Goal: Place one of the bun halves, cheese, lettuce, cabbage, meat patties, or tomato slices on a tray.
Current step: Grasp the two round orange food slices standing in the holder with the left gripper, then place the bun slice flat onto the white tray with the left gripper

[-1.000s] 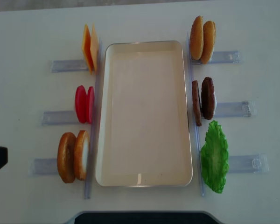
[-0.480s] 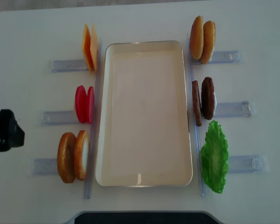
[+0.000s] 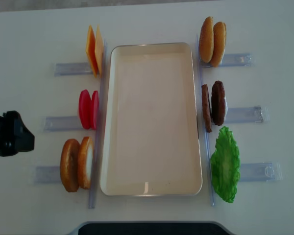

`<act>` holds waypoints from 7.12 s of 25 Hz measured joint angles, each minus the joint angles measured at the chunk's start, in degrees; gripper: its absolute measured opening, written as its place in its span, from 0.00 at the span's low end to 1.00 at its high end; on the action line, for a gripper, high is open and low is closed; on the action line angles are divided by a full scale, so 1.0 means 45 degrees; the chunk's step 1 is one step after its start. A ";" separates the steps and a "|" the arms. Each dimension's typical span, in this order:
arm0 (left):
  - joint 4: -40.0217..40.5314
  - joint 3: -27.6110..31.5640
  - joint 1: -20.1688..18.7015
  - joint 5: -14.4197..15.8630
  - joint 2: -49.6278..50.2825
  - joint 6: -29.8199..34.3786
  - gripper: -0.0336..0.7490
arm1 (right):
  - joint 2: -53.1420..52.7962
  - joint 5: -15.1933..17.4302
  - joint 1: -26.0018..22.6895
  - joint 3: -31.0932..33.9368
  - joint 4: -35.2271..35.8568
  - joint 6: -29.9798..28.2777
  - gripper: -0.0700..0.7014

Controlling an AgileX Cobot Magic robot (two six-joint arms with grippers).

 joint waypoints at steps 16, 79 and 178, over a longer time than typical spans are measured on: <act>0.0077 0.0000 -0.1217 0.0000 0.0000 -0.1219 0.83 | 0.0000 0.0000 0.0000 0.0000 0.0000 0.0000 0.78; 0.2358 -0.0681 -0.8259 -0.2252 0.6955 -0.9042 0.77 | 0.0000 0.0000 0.0000 0.0000 0.0000 0.0000 0.78; -1.1447 0.2453 -0.4240 -0.7174 0.5453 0.6054 0.19 | 0.0000 0.0000 0.0000 0.0000 0.0000 0.0000 0.78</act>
